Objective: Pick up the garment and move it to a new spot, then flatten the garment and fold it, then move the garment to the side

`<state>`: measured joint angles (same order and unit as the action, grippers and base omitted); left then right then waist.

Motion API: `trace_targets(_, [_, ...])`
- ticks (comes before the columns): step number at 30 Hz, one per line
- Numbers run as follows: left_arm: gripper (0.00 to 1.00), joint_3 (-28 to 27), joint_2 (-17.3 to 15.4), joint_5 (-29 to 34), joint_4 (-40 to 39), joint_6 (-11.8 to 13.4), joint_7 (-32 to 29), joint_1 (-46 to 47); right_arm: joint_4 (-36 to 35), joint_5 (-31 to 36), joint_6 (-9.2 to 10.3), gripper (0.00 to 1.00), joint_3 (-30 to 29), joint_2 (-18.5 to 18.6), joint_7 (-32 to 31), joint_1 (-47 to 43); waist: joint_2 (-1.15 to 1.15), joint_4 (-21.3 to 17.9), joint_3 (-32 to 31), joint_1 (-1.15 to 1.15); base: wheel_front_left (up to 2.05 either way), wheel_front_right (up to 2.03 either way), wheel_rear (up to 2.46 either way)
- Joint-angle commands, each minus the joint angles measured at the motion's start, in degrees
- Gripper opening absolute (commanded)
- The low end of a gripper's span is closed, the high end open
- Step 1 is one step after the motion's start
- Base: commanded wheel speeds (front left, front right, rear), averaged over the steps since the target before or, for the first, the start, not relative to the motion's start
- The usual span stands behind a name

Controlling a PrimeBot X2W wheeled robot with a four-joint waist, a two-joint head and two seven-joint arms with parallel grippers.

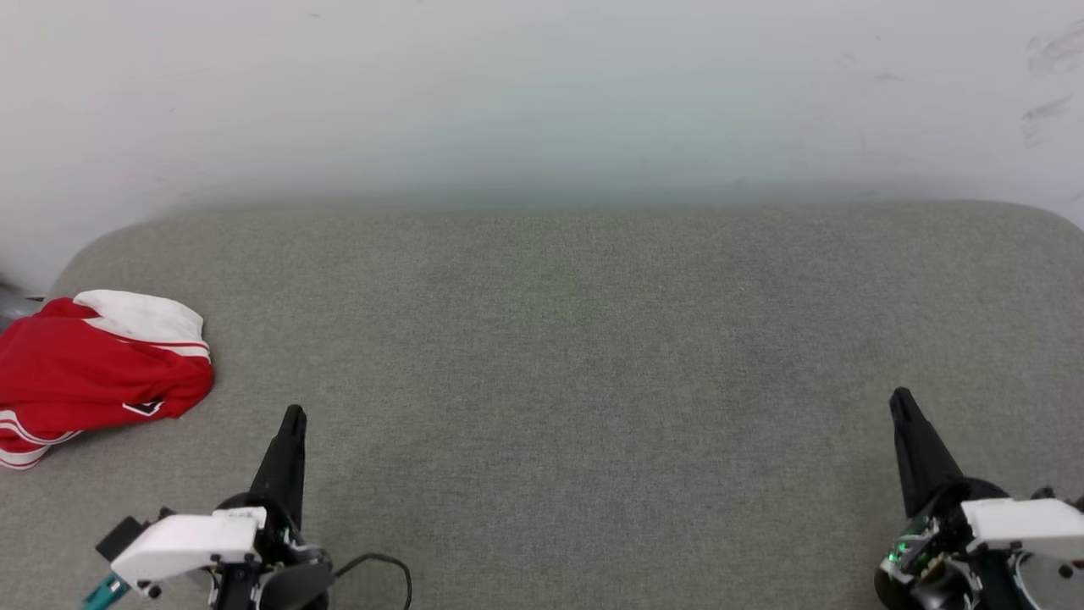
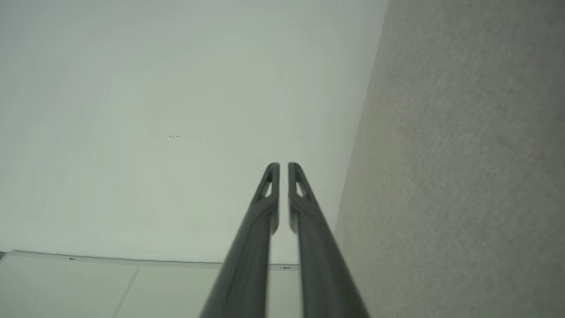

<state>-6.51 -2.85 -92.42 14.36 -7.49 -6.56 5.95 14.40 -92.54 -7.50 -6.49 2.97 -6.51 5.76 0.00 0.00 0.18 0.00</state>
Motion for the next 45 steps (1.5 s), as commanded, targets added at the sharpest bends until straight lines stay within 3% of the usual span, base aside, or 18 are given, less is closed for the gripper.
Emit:
trace_targets(1, [1.0, 0.1, 0.0, 0.0, 0.2, 0.0, 0.0, -0.2, 0.2, 0.0, 0.01, 1.0, 0.0, 0.0, 0.0, -0.3, 0.0, 0.0, 0.0, 0.0, 0.0, 0.0, 0.0])
trace_targets(18, [1.0, 4.0, 0.1, 1.2, -5.1, 0.0, 4.5, -2.0, -4.8, 2.3, 0.01, 1.0, 2.4, 0.0, 4.5, -2.7, 0.0, 0.3, 0.0, 0.0, 0.0, 0.0, 0.0])
trace_targets(31, [1.0, 6.5, -0.3, 8.0, -10.1, 0.0, 7.4, -2.5, -9.7, 9.2, 0.01, 1.0, 3.1, 0.0, 7.4, -3.3, 0.0, 0.7, 0.0, 0.0, 0.0, 0.0, 0.0])
trace_targets(41, [1.0, 8.4, -0.7, 19.2, -13.8, 0.0, 9.6, -2.7, -12.3, 25.1, 0.01, 1.0, 3.7, 0.0, 9.6, -3.8, 0.0, 1.1, 0.0, 0.0, 0.0, 0.0, 0.0])
trace_targets(44, [1.0, 8.1, -0.5, 22.5, -14.3, 0.0, 10.2, -3.0, -13.0, 31.2, 0.01, 1.0, 4.2, 0.0, 10.2, -3.9, 0.0, 1.3, 0.0, 0.0, 0.0, 0.0, 0.0])
trace_targets(45, [1.0, 8.2, -0.5, 26.2, -14.8, 0.0, 10.8, -3.1, -13.5, 36.1, 0.01, 1.0, 4.6, 0.0, 10.8, -4.2, 0.0, 1.4, 0.0, 0.0, 0.0, 0.0, 0.0])
